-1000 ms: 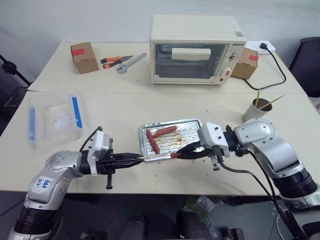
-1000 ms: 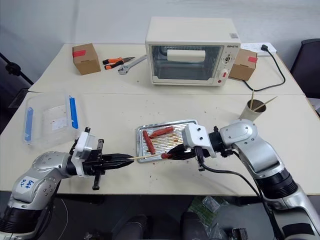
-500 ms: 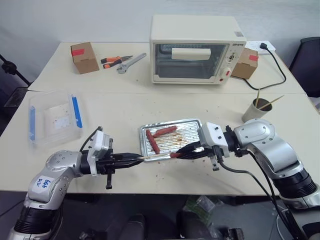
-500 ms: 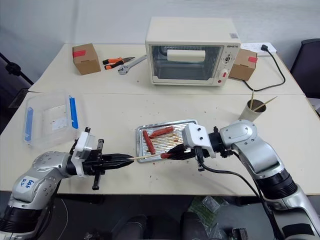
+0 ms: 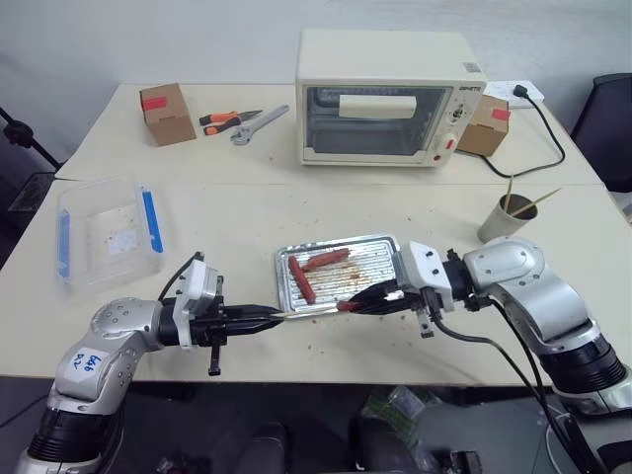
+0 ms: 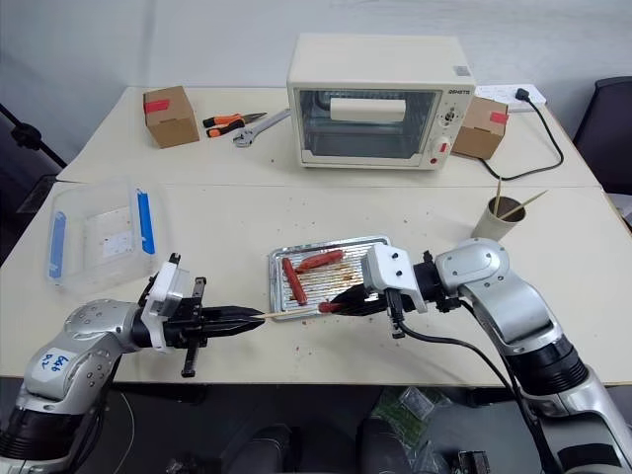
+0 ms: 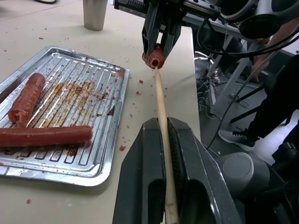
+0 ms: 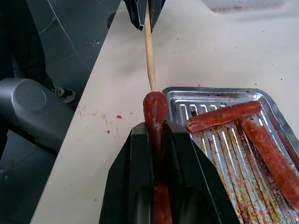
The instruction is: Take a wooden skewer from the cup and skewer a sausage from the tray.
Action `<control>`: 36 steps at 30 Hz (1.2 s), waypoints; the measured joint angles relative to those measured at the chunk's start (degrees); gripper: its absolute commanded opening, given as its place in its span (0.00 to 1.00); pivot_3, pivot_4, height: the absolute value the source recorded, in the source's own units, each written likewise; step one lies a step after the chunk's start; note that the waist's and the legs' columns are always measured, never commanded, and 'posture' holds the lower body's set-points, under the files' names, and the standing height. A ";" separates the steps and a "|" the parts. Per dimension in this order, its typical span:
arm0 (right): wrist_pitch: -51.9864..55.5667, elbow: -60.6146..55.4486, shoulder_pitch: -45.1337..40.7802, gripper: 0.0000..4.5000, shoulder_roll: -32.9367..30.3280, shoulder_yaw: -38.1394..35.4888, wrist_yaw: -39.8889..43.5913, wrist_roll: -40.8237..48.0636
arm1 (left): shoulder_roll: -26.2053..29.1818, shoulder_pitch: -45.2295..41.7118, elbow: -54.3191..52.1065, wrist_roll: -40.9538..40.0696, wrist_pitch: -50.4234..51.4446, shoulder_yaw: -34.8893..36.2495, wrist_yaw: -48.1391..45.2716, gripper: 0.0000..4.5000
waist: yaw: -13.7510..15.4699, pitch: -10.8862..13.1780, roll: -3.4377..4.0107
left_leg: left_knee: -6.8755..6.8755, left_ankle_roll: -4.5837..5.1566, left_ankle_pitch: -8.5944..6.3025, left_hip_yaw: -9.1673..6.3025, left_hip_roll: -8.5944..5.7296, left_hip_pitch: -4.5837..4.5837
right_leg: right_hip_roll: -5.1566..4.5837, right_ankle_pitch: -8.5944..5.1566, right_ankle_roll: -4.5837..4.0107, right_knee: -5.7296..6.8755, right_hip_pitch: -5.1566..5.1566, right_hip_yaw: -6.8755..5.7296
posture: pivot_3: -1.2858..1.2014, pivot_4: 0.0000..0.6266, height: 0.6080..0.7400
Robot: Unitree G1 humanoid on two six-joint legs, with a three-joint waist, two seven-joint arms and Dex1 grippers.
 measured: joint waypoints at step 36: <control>-3.66 3.77 -0.05 0.03 0.17 0.42 1.88 -0.34 | -0.38 -0.62 1.70 0.92 -0.42 -1.18 -0.26 0.00 | 0.02 0.00 0.00 | 0.10 0.00 0.00 0.00 -0.02 0.00 | -0.01 0.00 0.00 0.13 0.00 0.00 | 0.52 0.24 1.00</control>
